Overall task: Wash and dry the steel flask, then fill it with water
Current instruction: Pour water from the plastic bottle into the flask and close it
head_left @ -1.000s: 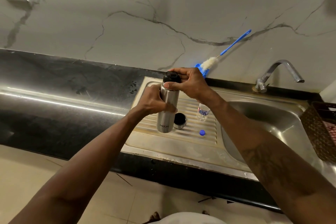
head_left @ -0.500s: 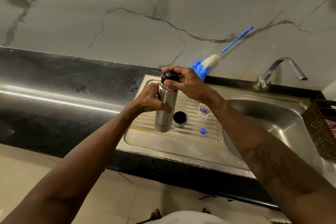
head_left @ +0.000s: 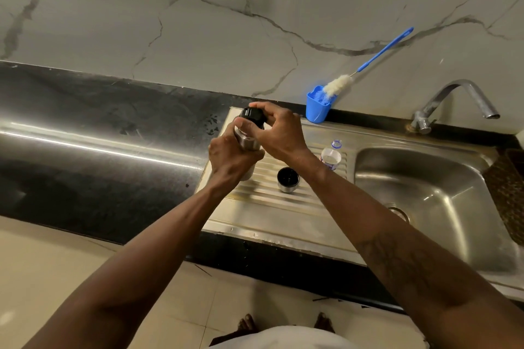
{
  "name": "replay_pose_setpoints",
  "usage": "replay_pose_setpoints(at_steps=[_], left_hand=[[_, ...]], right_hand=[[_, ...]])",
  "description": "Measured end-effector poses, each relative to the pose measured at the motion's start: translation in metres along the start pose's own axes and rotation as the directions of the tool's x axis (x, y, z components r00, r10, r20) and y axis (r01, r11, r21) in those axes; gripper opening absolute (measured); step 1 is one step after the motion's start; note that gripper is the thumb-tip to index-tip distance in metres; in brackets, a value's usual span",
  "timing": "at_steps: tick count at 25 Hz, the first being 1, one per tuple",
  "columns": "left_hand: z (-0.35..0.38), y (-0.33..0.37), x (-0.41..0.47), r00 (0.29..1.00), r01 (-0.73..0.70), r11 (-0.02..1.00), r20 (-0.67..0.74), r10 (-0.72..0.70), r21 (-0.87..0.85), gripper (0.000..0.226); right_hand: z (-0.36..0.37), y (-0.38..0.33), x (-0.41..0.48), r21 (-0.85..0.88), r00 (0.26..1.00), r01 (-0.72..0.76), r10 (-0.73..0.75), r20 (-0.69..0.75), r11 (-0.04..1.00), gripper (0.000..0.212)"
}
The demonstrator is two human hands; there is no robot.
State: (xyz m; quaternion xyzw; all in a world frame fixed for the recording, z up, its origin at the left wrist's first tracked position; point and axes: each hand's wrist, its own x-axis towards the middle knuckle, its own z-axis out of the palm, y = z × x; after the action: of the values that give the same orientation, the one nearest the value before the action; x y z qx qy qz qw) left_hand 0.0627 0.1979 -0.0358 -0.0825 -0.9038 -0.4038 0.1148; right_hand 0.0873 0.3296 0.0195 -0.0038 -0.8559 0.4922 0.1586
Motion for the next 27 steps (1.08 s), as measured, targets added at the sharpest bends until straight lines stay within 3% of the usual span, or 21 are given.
replay_pose_setpoints(at_steps=[3, 5, 6, 7, 8, 10, 11, 12, 14, 15, 17, 19, 20, 23, 27], left_hand=[[-0.001, -0.012, 0.004, 0.997, 0.061, 0.997, 0.039, -0.060, -0.040, 0.072], [-0.006, -0.015, 0.009, 0.996, 0.078, 0.994, 0.050, -0.074, -0.073, 0.070], [-0.009, -0.017, 0.010, 0.996, 0.069, 0.994, 0.060, -0.064, -0.084, 0.069], [-0.011, -0.020, 0.012, 0.996, 0.054, 0.994, 0.075, -0.048, -0.090, 0.070], [-0.012, -0.023, 0.014, 0.995, 0.037, 0.995, 0.094, -0.028, -0.094, 0.071], [-0.012, -0.030, 0.016, 0.991, 0.004, 0.995, 0.135, 0.010, -0.103, 0.074], [-0.012, -0.032, 0.016, 0.988, -0.010, 0.994, 0.151, 0.026, -0.109, 0.074], [-0.013, -0.032, 0.015, 0.986, -0.020, 0.993, 0.164, 0.039, -0.116, 0.074], [-0.014, -0.033, 0.014, 0.982, -0.036, 0.990, 0.178, 0.059, -0.134, 0.073], [-0.014, -0.034, 0.014, 0.980, -0.042, 0.988, 0.185, 0.069, -0.146, 0.072], [-0.015, -0.035, 0.014, 0.978, -0.045, 0.986, 0.195, 0.076, -0.158, 0.070], [-0.016, -0.034, 0.014, 0.977, -0.038, 0.988, 0.202, 0.068, -0.152, 0.070], [-0.017, -0.033, 0.015, 0.976, -0.035, 0.988, 0.209, 0.066, -0.148, 0.070], [-0.016, -0.025, 0.013, 0.967, -0.043, 0.989, 0.244, 0.077, -0.144, 0.070], [-0.016, -0.011, 0.011, 0.959, -0.024, 0.995, 0.281, 0.050, -0.095, 0.066]], right_hand=[[-0.010, 0.020, -0.002, 0.106, 0.986, -0.070, 0.053, 0.156, 0.992, 0.046], [-0.009, 0.050, -0.004, -0.004, 0.975, -0.127, 0.125, 0.185, 0.992, 0.042], [-0.007, 0.067, -0.005, -0.141, 0.947, -0.159, 0.191, 0.258, 0.977, 0.037], [-0.006, 0.081, -0.008, -0.334, 0.883, -0.155, 0.282, 0.374, 0.930, 0.040], [-0.005, 0.094, -0.011, -0.531, 0.789, -0.083, 0.382, 0.482, 0.843, 0.057], [-0.001, 0.112, -0.019, -0.758, 0.641, 0.165, 0.516, 0.569, 0.630, 0.089], [0.001, 0.117, -0.023, -0.791, 0.627, 0.245, 0.530, 0.571, 0.561, 0.089], [0.004, 0.121, -0.025, -0.799, 0.660, 0.269, 0.502, 0.559, 0.537, 0.078], [0.008, 0.123, -0.023, -0.782, 0.787, 0.182, 0.388, 0.479, 0.596, 0.048], [0.007, 0.121, -0.023, -0.735, 0.850, 0.053, 0.355, 0.388, 0.676, 0.040], [0.002, 0.108, -0.017, -0.475, 0.923, -0.246, 0.354, 0.150, 0.845, 0.044], [-0.007, 0.086, -0.004, -0.125, 0.893, -0.445, 0.451, 0.015, 0.887, 0.053], [-0.012, 0.074, 0.002, 0.056, 0.865, -0.503, 0.502, 0.028, 0.863, 0.055], [-0.026, 0.046, 0.013, 0.421, 0.874, -0.475, 0.469, 0.126, 0.773, 0.054], [-0.032, 0.029, 0.010, 0.613, 0.956, -0.235, 0.294, 0.005, 0.754, 0.062]])
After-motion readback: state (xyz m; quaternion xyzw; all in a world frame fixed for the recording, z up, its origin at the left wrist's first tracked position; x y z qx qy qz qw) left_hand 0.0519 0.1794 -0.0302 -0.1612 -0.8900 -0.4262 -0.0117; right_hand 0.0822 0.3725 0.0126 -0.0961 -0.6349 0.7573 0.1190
